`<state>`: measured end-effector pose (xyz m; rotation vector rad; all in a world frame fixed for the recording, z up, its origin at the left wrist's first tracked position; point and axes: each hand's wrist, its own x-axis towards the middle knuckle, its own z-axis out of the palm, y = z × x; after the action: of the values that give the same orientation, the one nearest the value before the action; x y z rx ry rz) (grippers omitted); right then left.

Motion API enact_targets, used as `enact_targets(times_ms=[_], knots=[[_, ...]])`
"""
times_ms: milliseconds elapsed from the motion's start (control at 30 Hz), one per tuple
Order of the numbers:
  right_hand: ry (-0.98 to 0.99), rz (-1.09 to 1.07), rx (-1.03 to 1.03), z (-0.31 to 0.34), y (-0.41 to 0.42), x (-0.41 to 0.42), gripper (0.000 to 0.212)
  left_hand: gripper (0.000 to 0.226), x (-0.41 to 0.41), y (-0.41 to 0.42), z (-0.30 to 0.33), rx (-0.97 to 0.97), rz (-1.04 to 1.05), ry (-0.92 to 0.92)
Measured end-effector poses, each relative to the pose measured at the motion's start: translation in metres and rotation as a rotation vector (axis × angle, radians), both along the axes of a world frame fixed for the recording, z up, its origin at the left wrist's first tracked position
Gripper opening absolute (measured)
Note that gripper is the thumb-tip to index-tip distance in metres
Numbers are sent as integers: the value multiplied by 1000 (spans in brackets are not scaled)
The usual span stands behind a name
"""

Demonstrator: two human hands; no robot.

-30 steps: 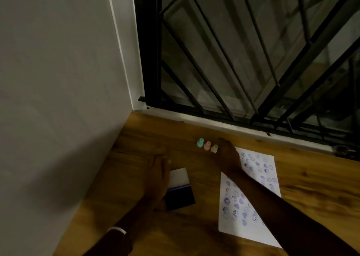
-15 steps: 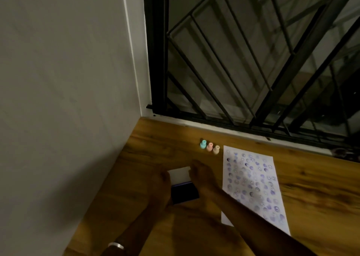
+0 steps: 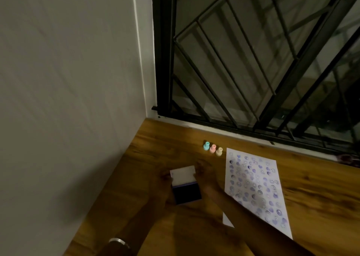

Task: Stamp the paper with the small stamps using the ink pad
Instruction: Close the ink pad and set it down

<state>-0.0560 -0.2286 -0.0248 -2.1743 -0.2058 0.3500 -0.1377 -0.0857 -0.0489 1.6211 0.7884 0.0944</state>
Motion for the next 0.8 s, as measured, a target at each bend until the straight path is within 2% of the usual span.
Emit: enact_targets(times_ms=[67,167,267,333,533,667,800], knots=[[-54,17,-2,0,-3,-2,27,35,-6,-2,8,62,-2,-91],[-115,67,27,3,-12,-9,19,23,-19,-4,19,210,-39,-131],[-168,133,19,5,-28,-17,27,19,-34,-6,23,215,-150,-185],[-186,175,0,5,-38,-23,29,26,-44,-9,23,232,-188,-195],[-205,339,-196,-17,-64,-40,23,26,-67,-14,9,483,-374,-205],[-214,392,-212,-23,-69,-44,23,18,-73,-13,2,632,-443,-312],[-213,436,-231,-24,-72,-41,25,20,-74,-12,-3,673,-459,-319]])
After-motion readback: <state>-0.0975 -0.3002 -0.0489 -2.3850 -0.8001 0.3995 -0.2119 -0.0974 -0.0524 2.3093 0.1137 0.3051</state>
